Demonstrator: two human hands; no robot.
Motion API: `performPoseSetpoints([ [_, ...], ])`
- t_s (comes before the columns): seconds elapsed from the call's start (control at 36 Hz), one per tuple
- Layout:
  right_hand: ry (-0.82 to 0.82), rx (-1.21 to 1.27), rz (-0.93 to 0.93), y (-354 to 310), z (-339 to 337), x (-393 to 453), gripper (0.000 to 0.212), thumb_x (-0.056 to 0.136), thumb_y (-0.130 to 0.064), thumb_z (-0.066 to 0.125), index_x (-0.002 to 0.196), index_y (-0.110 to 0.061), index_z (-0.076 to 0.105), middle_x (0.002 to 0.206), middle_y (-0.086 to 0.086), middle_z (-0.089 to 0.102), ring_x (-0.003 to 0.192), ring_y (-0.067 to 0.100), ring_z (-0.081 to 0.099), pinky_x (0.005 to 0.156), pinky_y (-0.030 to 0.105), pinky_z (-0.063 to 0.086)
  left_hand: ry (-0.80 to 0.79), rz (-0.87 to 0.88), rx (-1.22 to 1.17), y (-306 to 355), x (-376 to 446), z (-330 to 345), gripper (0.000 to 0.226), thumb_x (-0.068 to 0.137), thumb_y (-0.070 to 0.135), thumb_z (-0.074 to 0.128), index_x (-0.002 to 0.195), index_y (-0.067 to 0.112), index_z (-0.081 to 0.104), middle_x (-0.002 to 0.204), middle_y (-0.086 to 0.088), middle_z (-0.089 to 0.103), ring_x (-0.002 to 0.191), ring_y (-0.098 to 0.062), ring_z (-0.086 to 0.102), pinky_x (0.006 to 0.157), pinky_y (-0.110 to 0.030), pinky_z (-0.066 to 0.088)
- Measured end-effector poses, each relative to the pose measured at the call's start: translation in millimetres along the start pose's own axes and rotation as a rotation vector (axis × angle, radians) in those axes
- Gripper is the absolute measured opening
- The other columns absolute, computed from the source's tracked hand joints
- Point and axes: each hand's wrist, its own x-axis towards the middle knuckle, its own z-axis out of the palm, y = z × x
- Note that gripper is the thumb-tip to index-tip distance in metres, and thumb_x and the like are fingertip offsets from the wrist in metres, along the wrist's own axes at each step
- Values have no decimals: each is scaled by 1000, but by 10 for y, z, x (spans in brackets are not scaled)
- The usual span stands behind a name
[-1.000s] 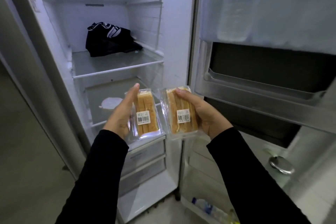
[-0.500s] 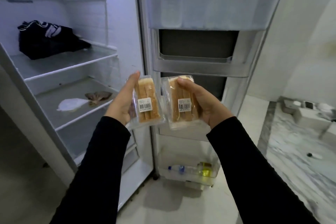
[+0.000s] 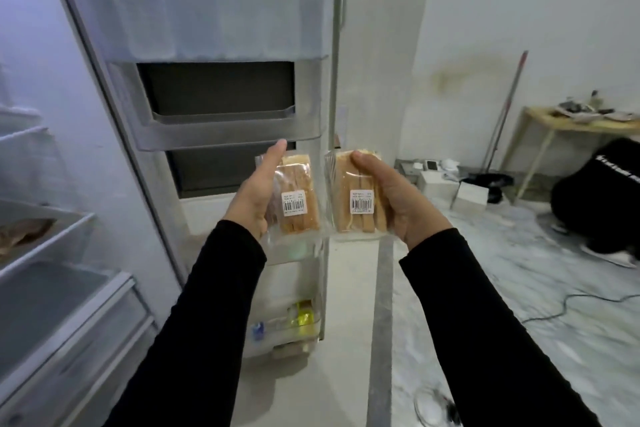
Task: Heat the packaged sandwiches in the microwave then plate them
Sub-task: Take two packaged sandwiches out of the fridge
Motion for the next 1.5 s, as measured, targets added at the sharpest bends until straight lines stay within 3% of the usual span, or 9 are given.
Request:
performPoseSetpoints([
  [0.08,22,73,-52,-79,-308,92,24,90,-41,59,111,-28,62,72,-6,73,60,11,69,55,26,56,-65,9,7,-21,202,308,49,84,65,53,65,22,67,59,2,70,55,-15,67,87,-40,54],
  [0.17,20,87,-67,-159,-618,218,15,94,-36,55,92,-27,66,66,-7,71,55,9,68,52,24,56,-88,10,23,-46,464,603,53,86,62,51,61,20,69,56,3,69,48,-12,66,82,-36,54],
  [0.31,84,1,-61,-417,-1336,664,25,89,-41,61,75,-21,67,63,-4,70,55,13,67,63,30,57,-103,2,5,-86,1151,1224,43,84,63,55,94,23,68,64,2,71,57,-16,67,74,-34,59],
  [0.5,69,-57,-46,-899,-2136,1383,27,87,-44,61,75,-21,68,65,-3,70,58,14,67,72,33,56,-82,-5,-32,17,2020,1883,47,76,68,59,100,28,69,81,-2,71,69,-19,66,93,-42,51],
  [0.75,-31,-14,-8,-1108,-2591,2346,35,91,-39,57,65,-25,74,62,-8,70,52,9,66,57,26,56,31,-27,-16,106,2886,2162,43,77,68,58,80,28,75,83,-1,75,84,-24,68,99,-46,49],
  [0.92,-50,-43,2,-1111,-2650,3029,27,83,-48,65,78,-22,70,75,1,70,69,22,66,85,46,54,63,24,16,153,3527,2110,42,85,60,54,72,24,70,59,6,72,54,-13,67,62,-26,56],
  [1.0,-55,-38,-1,-1115,-2649,3424,30,78,-50,68,78,-20,69,78,4,69,70,24,65,81,42,54,42,48,-1,188,3881,2059,42,89,55,52,69,23,71,58,6,71,46,-10,66,44,-18,51],
  [1.28,-100,-95,8,-1170,-2702,4558,34,83,-53,63,89,-20,69,74,1,69,62,19,67,57,29,54,184,22,-52,313,4796,1895,63,72,71,59,116,27,67,105,-3,72,83,-19,71,66,-30,58],
  [1.5,-52,-41,93,-1135,-2749,5618,104,51,-56,86,136,-14,45,115,17,67,69,24,71,64,44,56,358,56,-69,256,5598,1780,51,77,67,59,102,23,70,89,-2,74,81,-17,70,64,-29,54],
])
